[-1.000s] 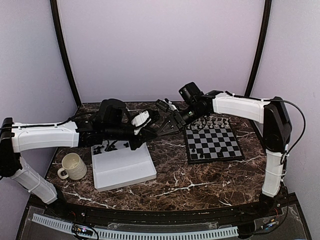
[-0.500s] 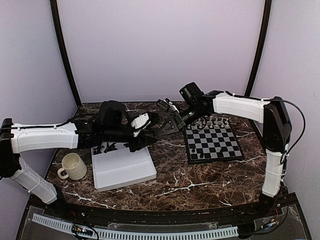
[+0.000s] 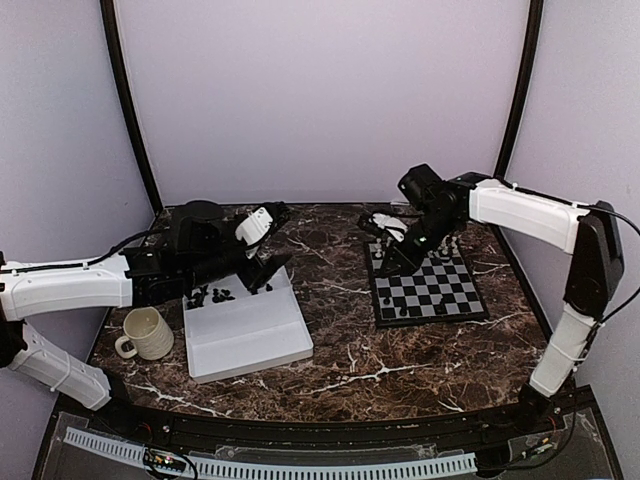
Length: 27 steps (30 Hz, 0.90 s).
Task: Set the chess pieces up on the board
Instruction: Place the pawn at g7.
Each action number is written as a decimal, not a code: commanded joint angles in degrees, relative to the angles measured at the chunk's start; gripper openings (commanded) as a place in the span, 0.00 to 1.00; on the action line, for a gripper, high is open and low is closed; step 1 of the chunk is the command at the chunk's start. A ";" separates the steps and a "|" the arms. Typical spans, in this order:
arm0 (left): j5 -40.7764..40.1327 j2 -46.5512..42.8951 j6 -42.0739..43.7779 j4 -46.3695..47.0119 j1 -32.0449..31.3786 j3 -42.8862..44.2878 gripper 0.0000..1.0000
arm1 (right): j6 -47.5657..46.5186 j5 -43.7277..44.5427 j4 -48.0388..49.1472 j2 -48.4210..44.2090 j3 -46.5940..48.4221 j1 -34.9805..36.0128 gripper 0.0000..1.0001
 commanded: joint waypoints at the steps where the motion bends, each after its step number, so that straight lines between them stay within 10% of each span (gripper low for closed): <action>1: -8.93 -1.15 -0.89 1.44 0.69 -0.18 0.75 | -9.31 19.29 -6.99 -7.62 -7.33 -2.44 0.00; 10: -6.20 -1.38 -2.39 -0.81 1.52 0.94 0.75 | -13.82 26.87 -5.57 -14.40 -18.78 -12.32 0.00; 27: -8.01 -1.08 -2.82 -2.17 1.48 1.63 0.75 | -16.27 25.30 -11.66 5.83 -0.02 -3.21 0.00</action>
